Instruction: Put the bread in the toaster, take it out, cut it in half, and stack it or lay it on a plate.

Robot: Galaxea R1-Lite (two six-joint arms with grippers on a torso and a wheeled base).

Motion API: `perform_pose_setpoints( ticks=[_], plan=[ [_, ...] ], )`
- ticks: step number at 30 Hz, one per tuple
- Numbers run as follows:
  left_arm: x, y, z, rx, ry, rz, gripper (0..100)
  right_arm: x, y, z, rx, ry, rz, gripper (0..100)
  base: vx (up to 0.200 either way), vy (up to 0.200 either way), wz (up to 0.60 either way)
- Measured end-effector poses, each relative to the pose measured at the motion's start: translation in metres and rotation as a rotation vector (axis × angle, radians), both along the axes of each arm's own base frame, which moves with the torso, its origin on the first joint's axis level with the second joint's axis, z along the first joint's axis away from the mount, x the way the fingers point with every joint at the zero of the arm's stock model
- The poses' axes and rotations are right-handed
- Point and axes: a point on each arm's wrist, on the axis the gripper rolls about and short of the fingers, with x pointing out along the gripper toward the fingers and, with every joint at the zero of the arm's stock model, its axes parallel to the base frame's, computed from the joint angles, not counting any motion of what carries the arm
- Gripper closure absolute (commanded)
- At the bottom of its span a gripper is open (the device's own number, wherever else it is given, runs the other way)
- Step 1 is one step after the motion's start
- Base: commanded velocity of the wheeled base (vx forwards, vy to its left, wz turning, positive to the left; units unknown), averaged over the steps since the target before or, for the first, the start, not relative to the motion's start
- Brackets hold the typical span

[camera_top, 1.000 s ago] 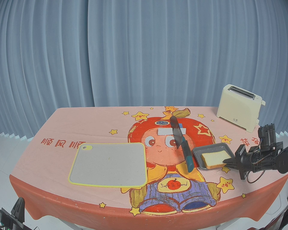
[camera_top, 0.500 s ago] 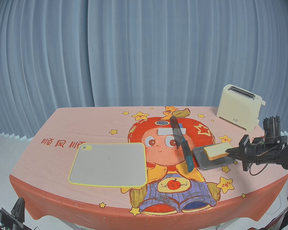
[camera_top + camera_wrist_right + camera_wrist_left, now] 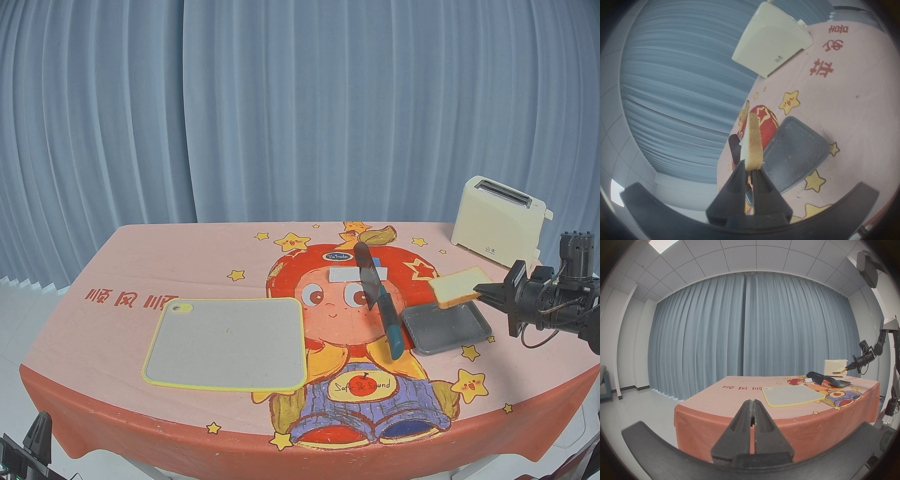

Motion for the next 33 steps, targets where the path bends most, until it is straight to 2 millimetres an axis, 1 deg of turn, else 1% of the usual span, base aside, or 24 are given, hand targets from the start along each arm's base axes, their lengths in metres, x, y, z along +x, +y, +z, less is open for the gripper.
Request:
perform_pose_setpoints(
  ticks=[12, 16, 22, 29, 33],
  plan=[
    [0.0, 0.0, 0.0, 0.0, 0.0, 0.0, 100, -0.003, -0.003, -0.004, -0.02, -0.052, 0.009, 100, 0.0, 0.0, 0.0],
    [0.0, 0.0, 0.0, 0.0, 0.0, 0.0, 100, -0.001, -0.002, -0.001, -0.014, -0.106, 0.036, 100, 0.0, 0.0, 0.0],
    [0.0, 0.0, 0.0, 0.0, 0.0, 0.0, 100, 0.001, 0.001, 0.003, 0.007, -0.167, 0.125, 100, 0.0, 0.0, 0.0],
    [0.0, 0.0, 0.0, 0.0, 0.0, 0.0, 100, 0.006, 0.002, 0.015, 0.026, -0.262, 0.158, 100, 0.0, 0.0, 0.0],
    [0.0, 0.0, 0.0, 0.0, 0.001, 0.0, 100, 0.009, 0.005, 0.02, 0.044, -0.314, 0.21, 100, 0.0, 0.0, 0.0]
  ],
)
